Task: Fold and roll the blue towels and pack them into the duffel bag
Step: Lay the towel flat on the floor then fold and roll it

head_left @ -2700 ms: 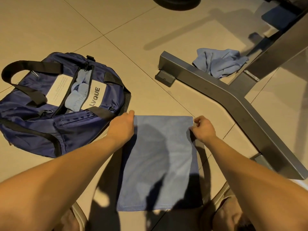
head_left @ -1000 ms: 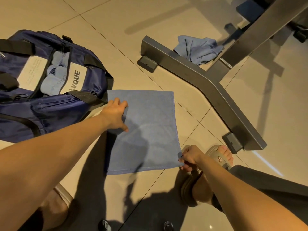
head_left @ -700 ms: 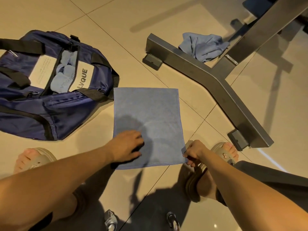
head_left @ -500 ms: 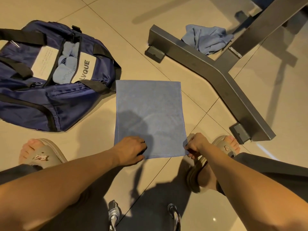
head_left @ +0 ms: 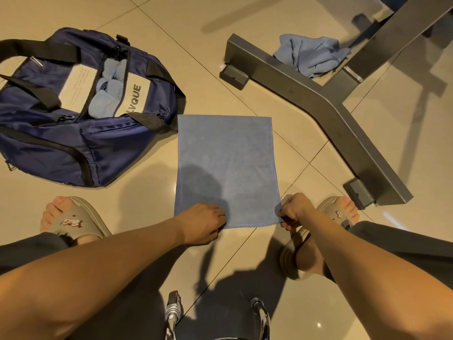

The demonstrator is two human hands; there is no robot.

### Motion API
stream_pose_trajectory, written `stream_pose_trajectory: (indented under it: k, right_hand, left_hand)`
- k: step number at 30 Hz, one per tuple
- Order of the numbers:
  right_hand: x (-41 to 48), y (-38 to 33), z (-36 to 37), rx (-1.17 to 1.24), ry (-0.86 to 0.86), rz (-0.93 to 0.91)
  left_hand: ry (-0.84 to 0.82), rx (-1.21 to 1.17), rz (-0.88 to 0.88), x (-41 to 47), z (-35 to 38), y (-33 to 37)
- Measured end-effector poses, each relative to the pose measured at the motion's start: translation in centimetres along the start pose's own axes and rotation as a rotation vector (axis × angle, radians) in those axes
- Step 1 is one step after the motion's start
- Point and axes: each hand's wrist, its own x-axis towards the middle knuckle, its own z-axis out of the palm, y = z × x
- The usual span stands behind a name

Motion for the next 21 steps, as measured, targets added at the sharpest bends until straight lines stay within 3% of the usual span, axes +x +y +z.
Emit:
stream_pose_trajectory:
  k: [4,6,8,11,13,17,21]
  right_hand:
    - [-0.4,-0.5,-0.2,-0.068,0.075,-0.008]
    - [-0.5,-1.1,-0.5,-0.240,0.208,-0.095]
    - [-0.5,-2.0,-0.1,-0.254,0.310,-0.231]
    - [-0.3,-3.4,1.2,0.028,0.141,-0.365]
    - [0.6,-3.5,1.7,0.016,0.077,-0.364]
    - [1.3,-3.2,0.2,-0.402,0.303,-0.289]
    - [2.7,-7.2,-1.1,-0.216,0.384,-0.413]
  left_hand:
    - [0.016,-0.091,-0.082,-0.4,0.2,-0.1]
    - [0.079,-0.138,-0.197,-0.4,-0.2,-0.7]
    - [0.134,-0.145,-0.324,-0.1,-0.8,-1.9]
    - [0.121,-0.196,-0.418,0.1,-1.4,-3.3]
    - [0.071,-0.244,-0.435,0.1,-1.8,-3.9]
    - [0.024,-0.264,-0.510,-0.1,-2.6,-5.4]
    - [0.204,-0.193,-0.558,1.7,-4.1,-9.0]
